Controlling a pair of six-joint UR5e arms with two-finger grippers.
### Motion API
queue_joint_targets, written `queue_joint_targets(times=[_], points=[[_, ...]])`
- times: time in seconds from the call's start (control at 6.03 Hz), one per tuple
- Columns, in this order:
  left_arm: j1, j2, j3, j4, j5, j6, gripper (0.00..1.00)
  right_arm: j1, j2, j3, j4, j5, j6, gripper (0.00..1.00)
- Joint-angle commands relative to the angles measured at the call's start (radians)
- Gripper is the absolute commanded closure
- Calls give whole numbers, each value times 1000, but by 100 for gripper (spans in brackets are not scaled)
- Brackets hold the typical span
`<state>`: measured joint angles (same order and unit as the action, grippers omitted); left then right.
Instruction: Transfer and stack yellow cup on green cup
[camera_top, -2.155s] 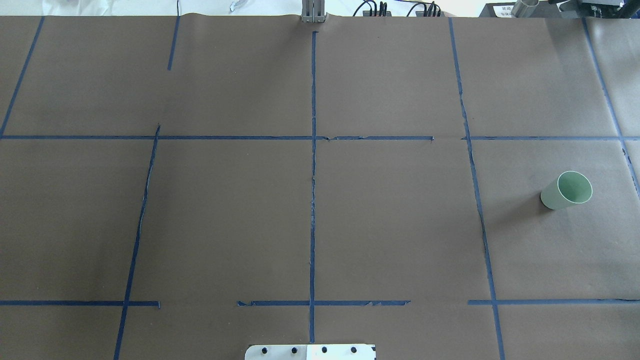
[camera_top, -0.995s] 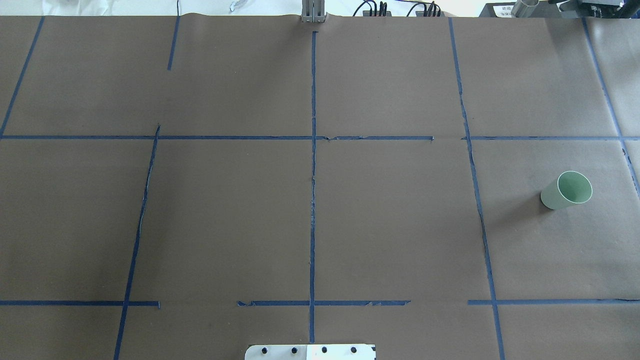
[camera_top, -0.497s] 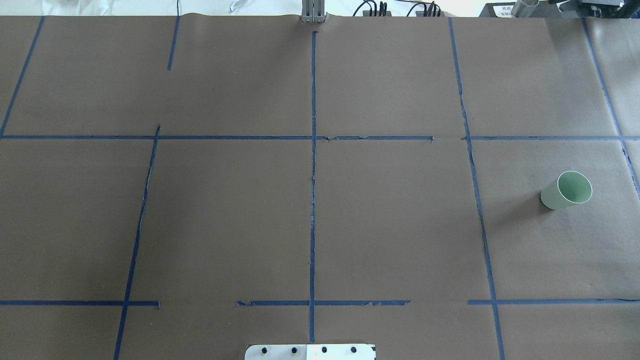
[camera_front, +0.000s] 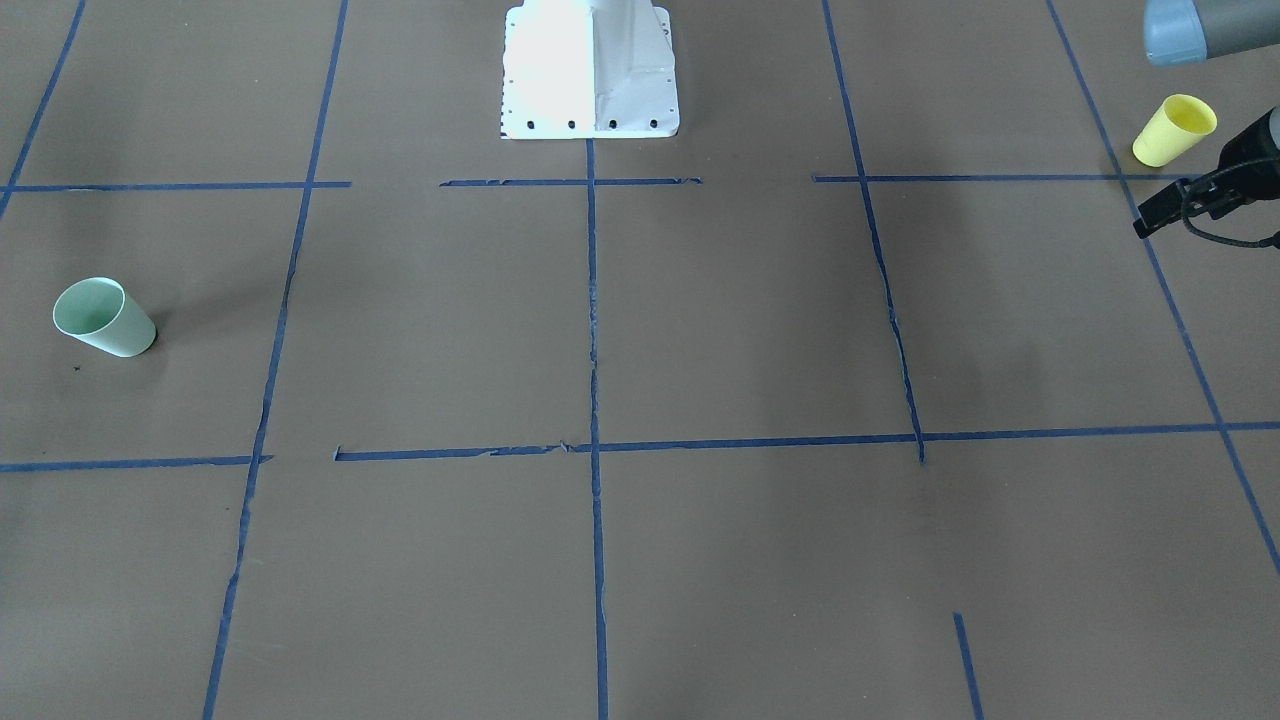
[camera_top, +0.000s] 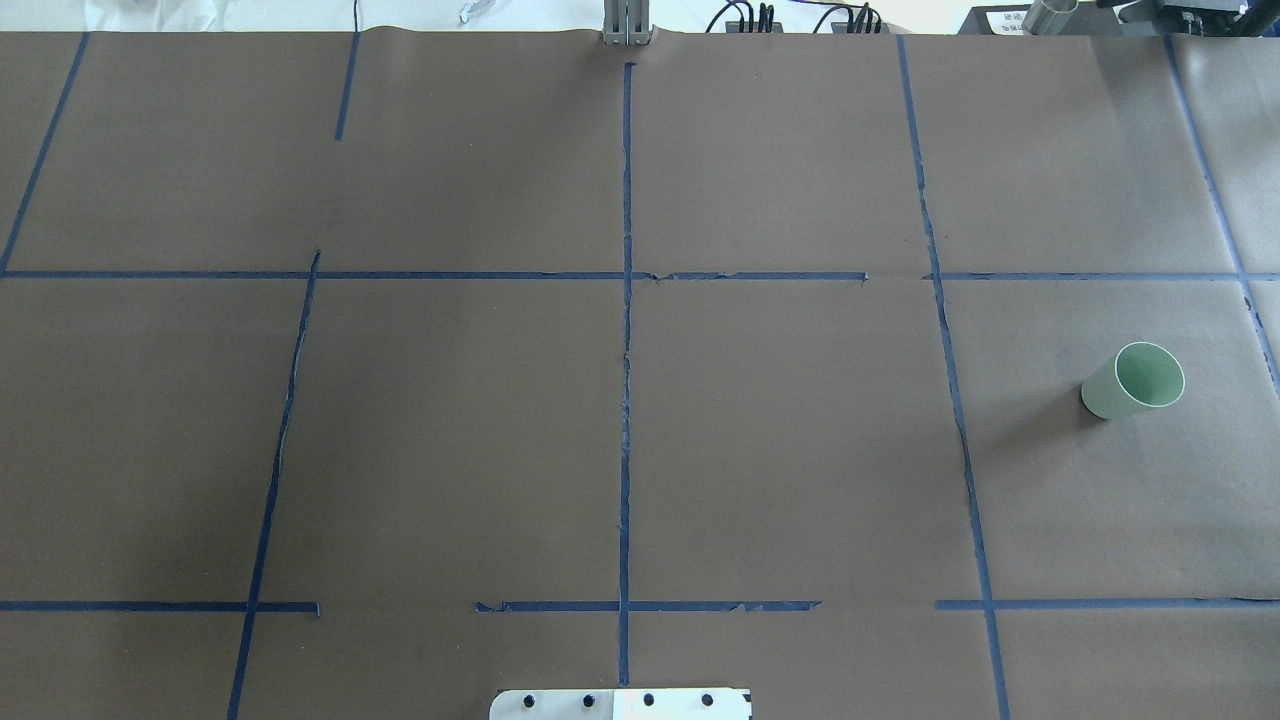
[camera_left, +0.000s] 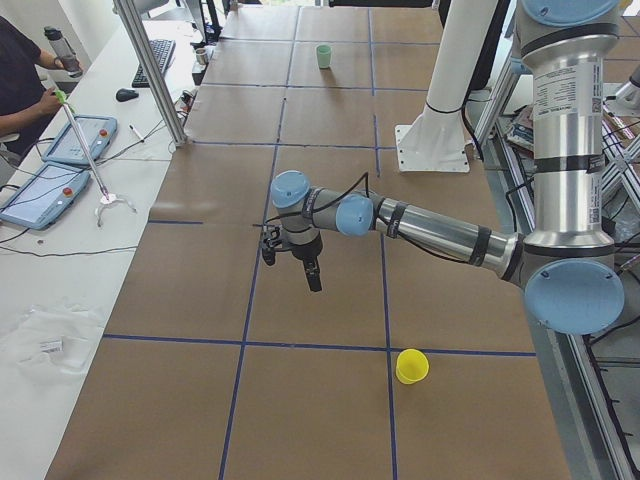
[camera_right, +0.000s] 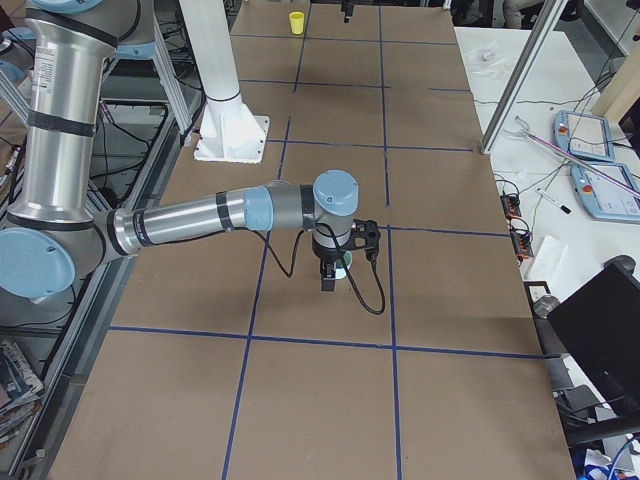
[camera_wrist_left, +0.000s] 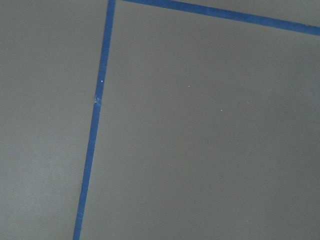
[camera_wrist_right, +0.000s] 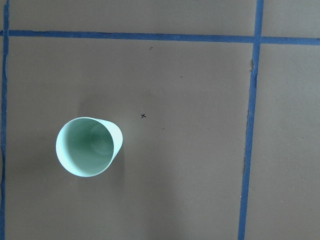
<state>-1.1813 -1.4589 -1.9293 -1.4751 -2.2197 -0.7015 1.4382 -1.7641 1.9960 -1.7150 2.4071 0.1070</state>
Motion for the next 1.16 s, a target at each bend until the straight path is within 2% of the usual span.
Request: queue_joint_targets(times=[0.0, 0.17, 0.33, 0.5, 0.83, 0.99], points=[[66, 14, -4, -14, 150, -291, 0, -25, 8, -41, 50, -2, 2, 0], [131, 41, -10, -13, 298, -428, 0, -25, 6, -96, 142, -2, 3, 0], [147, 90, -31, -14, 339, -522, 0, -28, 5, -111, 164, -5, 3, 0], [240, 98, -31, 1, 453, -725, 0, -32, 3, -117, 166, -5, -4, 0], [371, 184, -31, 19, 581, -1079, 0, -65, 2, -123, 193, -43, -6, 0], [440, 187, -39, 110, 619, -1268, 0, -88, 8, -172, 230, -63, 5, 0]])
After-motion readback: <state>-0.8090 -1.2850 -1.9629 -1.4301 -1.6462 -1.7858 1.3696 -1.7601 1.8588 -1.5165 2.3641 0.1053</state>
